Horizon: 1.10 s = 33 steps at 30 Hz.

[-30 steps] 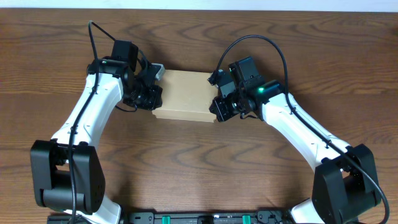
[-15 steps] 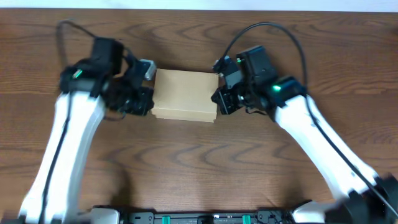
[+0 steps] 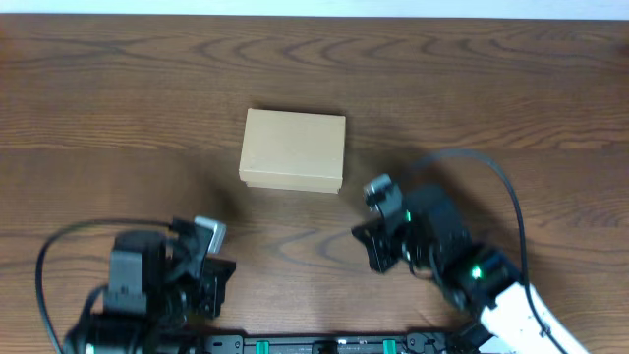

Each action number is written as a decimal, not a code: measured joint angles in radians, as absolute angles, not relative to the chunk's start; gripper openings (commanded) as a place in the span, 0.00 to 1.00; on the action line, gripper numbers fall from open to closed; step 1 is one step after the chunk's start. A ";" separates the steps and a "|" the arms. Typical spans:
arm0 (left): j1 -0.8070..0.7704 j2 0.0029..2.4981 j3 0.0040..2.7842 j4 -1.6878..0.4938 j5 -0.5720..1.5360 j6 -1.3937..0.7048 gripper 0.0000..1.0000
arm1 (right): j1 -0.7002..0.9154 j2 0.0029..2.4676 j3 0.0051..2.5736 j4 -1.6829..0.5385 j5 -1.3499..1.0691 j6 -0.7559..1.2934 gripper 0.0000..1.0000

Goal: Pack container

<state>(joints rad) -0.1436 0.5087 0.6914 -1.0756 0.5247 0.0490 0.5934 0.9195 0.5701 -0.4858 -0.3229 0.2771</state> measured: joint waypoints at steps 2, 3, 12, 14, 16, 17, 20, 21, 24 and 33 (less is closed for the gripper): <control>-0.144 0.436 0.661 -1.073 0.531 0.016 0.06 | 0.599 0.859 0.478 -0.454 -0.321 0.331 0.01; -0.144 0.407 0.658 -1.071 0.535 -0.002 0.06 | 0.601 0.830 0.450 -0.444 -0.322 0.352 0.02; -0.144 0.352 0.658 -1.020 0.548 -0.105 0.95 | 0.601 0.743 0.437 -0.419 -0.334 0.420 0.99; -0.144 0.352 0.658 -1.021 0.551 -0.130 0.95 | 0.601 0.749 0.437 -0.433 -0.335 0.424 0.99; -0.144 0.352 0.658 -1.025 0.554 -0.162 0.95 | 0.601 0.755 0.437 -0.436 -0.337 0.427 0.99; -0.144 0.352 0.658 -1.026 0.554 -0.174 0.96 | 0.601 0.758 0.437 -0.437 -0.337 0.429 0.99; -0.144 0.352 0.658 -1.029 0.554 -0.200 0.95 | 0.601 0.770 0.437 -0.437 -0.337 0.430 0.99; -0.144 0.352 0.658 -1.031 0.554 -0.207 0.95 | 0.601 0.773 0.437 -0.437 -0.337 0.430 0.99; -0.144 0.352 0.658 -1.033 0.554 -0.214 0.95 | 0.601 0.783 0.437 -0.437 -0.337 0.430 0.99; -0.144 0.352 0.658 -1.064 0.554 -0.226 0.95 | 0.601 0.807 0.437 -0.437 -0.337 0.430 0.99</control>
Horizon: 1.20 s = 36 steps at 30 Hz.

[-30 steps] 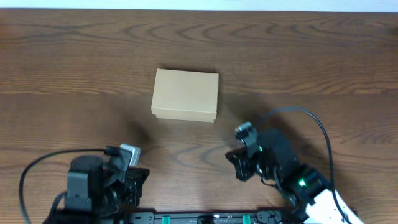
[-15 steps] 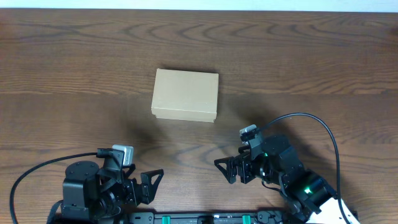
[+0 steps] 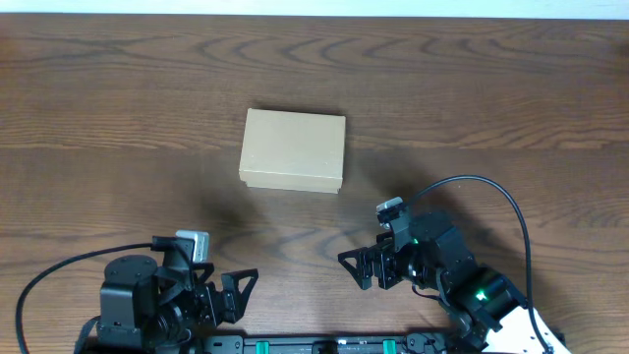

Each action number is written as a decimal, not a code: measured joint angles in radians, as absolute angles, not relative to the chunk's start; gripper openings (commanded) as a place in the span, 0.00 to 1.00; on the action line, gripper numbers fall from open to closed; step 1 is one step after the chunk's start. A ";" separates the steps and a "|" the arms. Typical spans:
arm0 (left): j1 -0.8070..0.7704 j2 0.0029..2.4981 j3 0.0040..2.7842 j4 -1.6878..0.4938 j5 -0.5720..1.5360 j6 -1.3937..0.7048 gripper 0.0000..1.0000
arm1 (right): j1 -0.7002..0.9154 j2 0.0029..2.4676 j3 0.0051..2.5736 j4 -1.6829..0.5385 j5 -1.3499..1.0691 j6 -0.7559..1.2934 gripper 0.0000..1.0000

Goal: Pack container

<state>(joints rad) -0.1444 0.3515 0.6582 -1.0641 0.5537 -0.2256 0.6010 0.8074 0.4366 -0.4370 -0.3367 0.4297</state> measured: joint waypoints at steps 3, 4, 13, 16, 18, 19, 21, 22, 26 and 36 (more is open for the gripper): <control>-0.144 0.345 0.658 -1.049 0.536 -0.230 0.95 | 0.601 0.812 0.437 -0.437 -0.337 0.430 0.99; -0.144 0.338 0.657 -1.023 0.518 -0.231 0.95 | 0.601 0.814 0.437 -0.437 -0.337 0.430 0.99; -0.066 0.230 0.638 -0.828 0.314 -0.034 0.95 | 0.601 0.825 0.437 -0.437 -0.337 0.430 0.99; -0.027 0.167 0.587 -0.807 0.257 0.005 0.95 | 0.601 0.825 0.437 -0.437 -0.337 0.430 0.99; -0.007 0.123 0.542 -0.782 0.233 0.021 0.95 | 0.601 0.825 0.437 -0.437 -0.337 0.430 0.99; 0.001 0.101 0.516 -0.766 0.226 0.026 0.95 | 0.601 0.826 0.437 -0.437 -0.337 0.430 0.99; 0.010 0.060 0.463 -0.730 0.211 0.033 0.95 | 0.601 0.827 0.437 -0.437 -0.337 0.430 0.99; 0.013 0.043 0.437 -0.709 0.208 0.035 0.95 | 0.601 0.828 0.437 -0.437 -0.337 0.430 0.99; 0.020 0.014 0.329 -0.602 0.202 0.043 0.95 | 0.601 0.830 0.437 -0.437 -0.337 0.430 0.99; 0.020 0.013 0.128 -0.356 0.292 0.052 0.95 | 0.601 0.831 0.437 -0.437 -0.337 0.434 0.99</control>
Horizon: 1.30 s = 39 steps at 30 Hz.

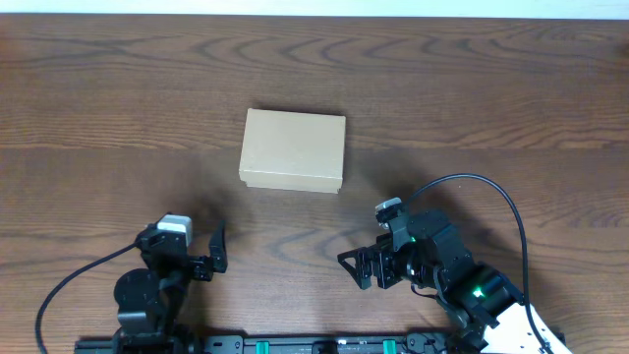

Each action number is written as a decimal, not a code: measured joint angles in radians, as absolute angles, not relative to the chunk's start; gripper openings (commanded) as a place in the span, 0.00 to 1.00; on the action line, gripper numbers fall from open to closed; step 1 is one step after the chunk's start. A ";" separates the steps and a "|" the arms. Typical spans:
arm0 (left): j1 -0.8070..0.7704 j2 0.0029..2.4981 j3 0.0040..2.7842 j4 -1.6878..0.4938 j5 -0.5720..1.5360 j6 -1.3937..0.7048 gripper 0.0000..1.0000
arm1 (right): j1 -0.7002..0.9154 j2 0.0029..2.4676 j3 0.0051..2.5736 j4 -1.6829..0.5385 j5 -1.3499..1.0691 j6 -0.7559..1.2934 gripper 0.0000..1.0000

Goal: Pack container

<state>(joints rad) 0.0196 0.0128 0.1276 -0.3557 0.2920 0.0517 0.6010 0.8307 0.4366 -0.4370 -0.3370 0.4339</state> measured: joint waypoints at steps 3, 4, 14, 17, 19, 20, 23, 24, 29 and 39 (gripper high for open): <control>0.020 0.013 0.124 -0.326 0.334 0.053 0.95 | 0.601 0.831 0.437 -0.437 -0.337 0.434 0.99; 0.019 0.013 0.123 -0.324 0.342 0.053 0.95 | 0.601 0.831 0.437 -0.437 -0.337 0.434 0.99; 0.019 0.013 0.123 -0.324 0.368 0.053 0.95 | 0.601 0.831 0.437 -0.437 -0.337 0.434 0.99; 0.019 0.013 0.123 -0.324 0.368 0.053 0.95 | 0.601 0.831 0.437 -0.437 -0.337 0.434 0.99; 0.019 0.013 0.123 -0.324 0.368 0.053 0.95 | 0.601 0.831 0.437 -0.437 -0.337 0.434 0.99; 0.019 0.013 0.123 -0.324 0.368 0.053 0.95 | 0.601 0.831 0.437 -0.437 -0.337 0.434 0.99; 0.019 0.013 0.123 -0.324 0.368 0.053 0.95 | 0.601 0.831 0.437 -0.437 -0.337 0.434 0.99; 0.019 0.013 0.123 -0.324 0.368 0.053 0.95 | 0.601 0.831 0.437 -0.437 -0.337 0.434 0.99; 0.019 0.013 0.123 -0.324 0.368 0.053 0.95 | 0.601 0.831 0.437 -0.449 -0.330 0.429 0.99; 0.019 0.013 0.123 -0.323 0.368 0.053 0.95 | 0.601 0.518 0.382 -0.478 -0.235 0.144 0.99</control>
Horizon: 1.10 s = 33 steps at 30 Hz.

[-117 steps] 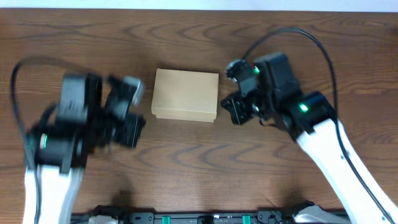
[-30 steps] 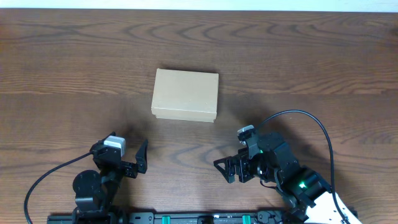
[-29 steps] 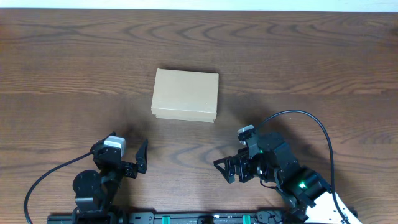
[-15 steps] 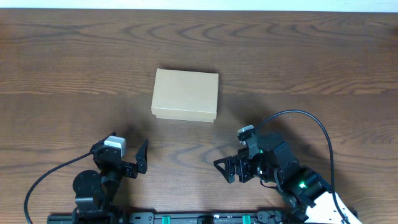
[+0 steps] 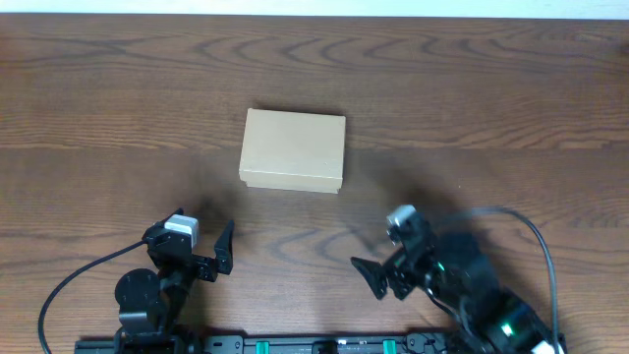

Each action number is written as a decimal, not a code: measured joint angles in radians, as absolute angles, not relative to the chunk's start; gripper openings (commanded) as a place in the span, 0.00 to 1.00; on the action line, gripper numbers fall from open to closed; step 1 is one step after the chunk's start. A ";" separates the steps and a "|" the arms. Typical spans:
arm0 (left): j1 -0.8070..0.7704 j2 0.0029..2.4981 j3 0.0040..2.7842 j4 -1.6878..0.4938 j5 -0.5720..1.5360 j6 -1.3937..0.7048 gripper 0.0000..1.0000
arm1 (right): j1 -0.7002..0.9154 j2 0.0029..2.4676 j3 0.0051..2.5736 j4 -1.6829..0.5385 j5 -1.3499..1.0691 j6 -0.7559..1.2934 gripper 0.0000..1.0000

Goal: Pack container

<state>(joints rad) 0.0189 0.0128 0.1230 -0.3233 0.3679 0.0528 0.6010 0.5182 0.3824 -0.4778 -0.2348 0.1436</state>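
Observation:
A closed tan cardboard box [image 5: 293, 149] lies lid-on near the middle of the wooden table [image 5: 491, 98]. My left gripper [image 5: 218, 258] sits low at the near left, well short of the box, its fingers apart with nothing between them. To the box's lower right, my right gripper [image 5: 371, 277] is near the front edge. It points left and stands open and empty. The right arm looks slightly blurred. Whatever the box holds is hidden.
Black cables loop from both arms near the front edge: one at the left [image 5: 59, 295] and one at the right [image 5: 536, 236]. A rail with green marks [image 5: 314, 346] runs along the table's near edge between the arm bases.
My right arm has shifted to the right and slightly nearer the front edge. The left gripper has moved a little to the right. The box has not moved.
At first my right gripper was close to the box's lower right corner and the left arm was folded at the near left. Both then stood further back toward the front edge, and the left arm turned. The closed box lay unmoved throughout.

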 measured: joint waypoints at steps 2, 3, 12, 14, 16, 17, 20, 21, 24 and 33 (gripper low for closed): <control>0.019 0.013 0.123 -0.323 0.368 0.053 0.95 | 0.601 0.420 0.342 -0.482 -0.231 0.102 0.99; 0.019 0.013 0.123 -0.322 0.368 0.053 0.95 | 0.601 0.379 0.319 -0.482 -0.229 0.088 0.99; 0.019 0.013 0.123 -0.322 0.368 0.053 0.95 | 0.601 0.118 0.162 -0.489 -0.227 0.035 0.99; 0.019 0.013 0.123 -0.322 0.368 0.053 0.95 | 0.601 0.076 0.145 -0.488 -0.227 0.033 0.99; 0.019 0.013 0.123 -0.322 0.368 0.053 0.95 | 0.601 0.041 0.140 -0.487 -0.228 0.032 0.99; 0.019 0.013 0.123 -0.322 0.368 0.053 0.95 | 0.601 0.026 0.140 -0.480 -0.228 0.032 0.99; 0.019 0.013 0.123 -0.322 0.368 0.053 0.95 | 0.601 0.014 0.140 -0.475 -0.229 0.032 0.99; 0.019 0.013 0.123 -0.322 0.368 0.053 0.95 | 0.601 0.014 0.140 -0.475 -0.229 0.032 0.99; 0.019 0.013 0.123 -0.322 0.368 0.053 0.95 | 0.601 0.013 0.140 -0.475 -0.229 0.032 0.99; 0.019 0.013 0.123 -0.322 0.368 0.053 0.95 | 0.601 0.013 0.140 -0.475 -0.230 0.032 0.99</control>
<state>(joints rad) 0.0189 0.0128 0.1226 -0.3218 0.3683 0.0528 0.6010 0.0128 0.1398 -0.4751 -0.2302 0.0319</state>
